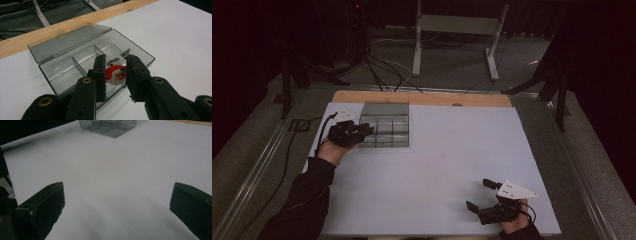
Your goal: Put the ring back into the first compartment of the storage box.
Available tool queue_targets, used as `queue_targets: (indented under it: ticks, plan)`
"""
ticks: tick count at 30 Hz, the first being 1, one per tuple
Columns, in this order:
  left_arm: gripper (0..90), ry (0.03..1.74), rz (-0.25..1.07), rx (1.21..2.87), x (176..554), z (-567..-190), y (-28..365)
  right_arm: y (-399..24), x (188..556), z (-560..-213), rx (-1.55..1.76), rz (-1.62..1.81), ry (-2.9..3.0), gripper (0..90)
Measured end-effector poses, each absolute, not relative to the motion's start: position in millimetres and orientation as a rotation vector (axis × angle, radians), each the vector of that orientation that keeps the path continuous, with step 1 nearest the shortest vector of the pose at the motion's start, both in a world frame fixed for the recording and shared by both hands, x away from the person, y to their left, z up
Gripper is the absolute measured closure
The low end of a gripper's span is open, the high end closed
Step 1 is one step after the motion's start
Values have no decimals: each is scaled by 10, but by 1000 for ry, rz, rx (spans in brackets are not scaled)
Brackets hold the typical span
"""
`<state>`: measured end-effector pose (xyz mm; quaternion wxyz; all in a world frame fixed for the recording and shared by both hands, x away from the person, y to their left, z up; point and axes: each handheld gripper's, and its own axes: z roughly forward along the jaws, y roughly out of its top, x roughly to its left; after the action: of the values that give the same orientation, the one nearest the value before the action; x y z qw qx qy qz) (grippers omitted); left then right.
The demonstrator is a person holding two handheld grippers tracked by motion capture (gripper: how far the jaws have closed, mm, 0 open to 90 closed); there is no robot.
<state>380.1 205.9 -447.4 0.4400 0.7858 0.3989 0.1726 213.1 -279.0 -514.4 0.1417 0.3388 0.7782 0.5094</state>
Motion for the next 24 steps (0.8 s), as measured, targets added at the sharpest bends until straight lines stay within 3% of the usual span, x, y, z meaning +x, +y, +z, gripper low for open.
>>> queue_targets:
  ticks: [24]
  plan:
    - [718,1074,424,1940,4207,-4569,2092,-2787,2116,-5138,978,1473,2249,0]
